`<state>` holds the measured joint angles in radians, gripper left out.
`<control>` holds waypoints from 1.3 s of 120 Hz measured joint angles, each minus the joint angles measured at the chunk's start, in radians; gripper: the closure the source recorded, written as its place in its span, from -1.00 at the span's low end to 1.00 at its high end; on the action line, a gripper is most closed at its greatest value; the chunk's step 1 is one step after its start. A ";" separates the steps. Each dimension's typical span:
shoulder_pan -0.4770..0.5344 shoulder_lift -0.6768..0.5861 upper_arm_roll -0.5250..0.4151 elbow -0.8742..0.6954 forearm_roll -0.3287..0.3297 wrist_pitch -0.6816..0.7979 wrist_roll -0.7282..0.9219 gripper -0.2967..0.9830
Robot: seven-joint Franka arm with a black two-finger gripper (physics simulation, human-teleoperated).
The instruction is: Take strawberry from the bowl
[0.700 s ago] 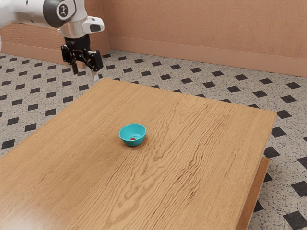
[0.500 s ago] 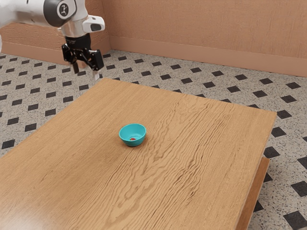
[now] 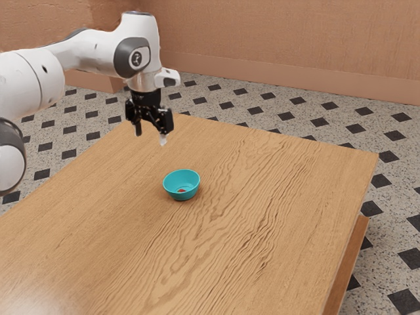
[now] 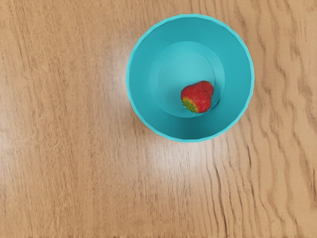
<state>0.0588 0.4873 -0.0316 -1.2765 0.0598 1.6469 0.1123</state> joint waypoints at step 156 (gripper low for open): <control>-0.023 0.297 -0.001 -0.022 -0.040 0.329 0.070 0.03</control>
<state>0.0357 0.7839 -0.0322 -1.2985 0.0197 1.9754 0.1819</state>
